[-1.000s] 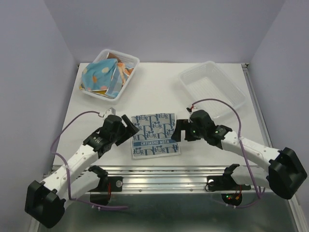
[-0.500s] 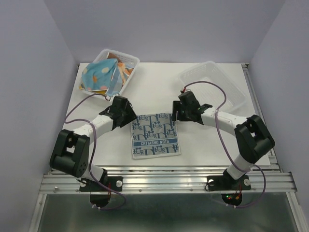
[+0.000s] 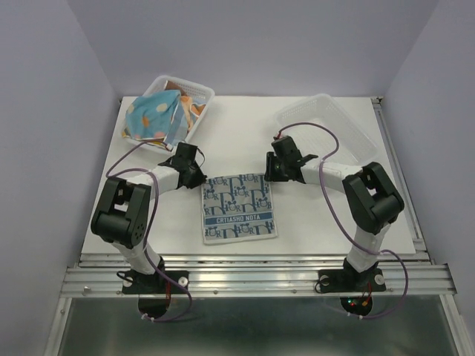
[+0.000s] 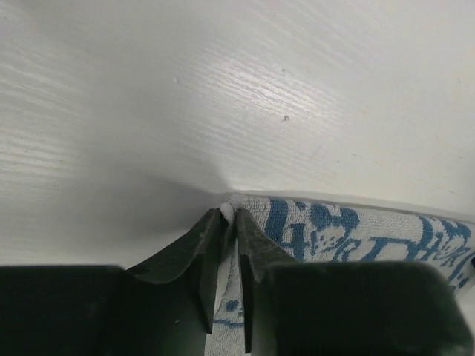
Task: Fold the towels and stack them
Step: Fold the towel
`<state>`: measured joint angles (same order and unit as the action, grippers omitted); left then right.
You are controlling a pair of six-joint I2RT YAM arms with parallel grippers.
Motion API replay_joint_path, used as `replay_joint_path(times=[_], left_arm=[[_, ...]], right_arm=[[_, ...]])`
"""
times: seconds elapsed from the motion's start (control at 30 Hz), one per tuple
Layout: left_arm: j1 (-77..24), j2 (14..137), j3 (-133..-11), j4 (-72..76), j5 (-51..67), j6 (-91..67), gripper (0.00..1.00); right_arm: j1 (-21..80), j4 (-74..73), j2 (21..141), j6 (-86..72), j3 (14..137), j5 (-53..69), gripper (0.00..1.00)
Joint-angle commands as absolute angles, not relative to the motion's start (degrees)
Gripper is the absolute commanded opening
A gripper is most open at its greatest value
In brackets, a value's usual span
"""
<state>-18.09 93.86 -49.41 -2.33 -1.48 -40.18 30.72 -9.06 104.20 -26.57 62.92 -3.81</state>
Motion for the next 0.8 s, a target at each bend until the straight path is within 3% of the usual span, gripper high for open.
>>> replay_joint_path(times=[0.0,0.03,0.2,0.3,0.57,0.77], left_arm=[[-17.84,95.00,-51.59,-0.44,1.58,-38.58,0.12],[-17.84,95.27,-51.77,-0.44,1.84,-38.50,0.00],[-17.75,95.10,-52.21,-0.35,1.50,-38.41,0.00],[-17.75,93.79,-53.61,1.05,-1.56,-37.97,0.00],[-17.75,88.78,-53.88,0.97,-2.20,-37.27,0.00],[-17.84,81.58,-45.64,3.42,1.30,-38.05,0.00]], right_arm=[[30.32,-4.93,105.73,-25.93,66.88,-3.08,0.35],[30.32,-4.66,105.91,-26.01,66.88,-3.16,0.29],[30.23,-3.69,106.26,-25.93,66.97,-4.48,0.15],[30.06,-2.73,105.82,-25.32,67.23,-5.27,0.01],[29.53,-3.16,101.79,-22.94,66.54,-4.05,0.01],[29.62,-0.88,95.11,-22.94,58.91,3.48,0.01]])
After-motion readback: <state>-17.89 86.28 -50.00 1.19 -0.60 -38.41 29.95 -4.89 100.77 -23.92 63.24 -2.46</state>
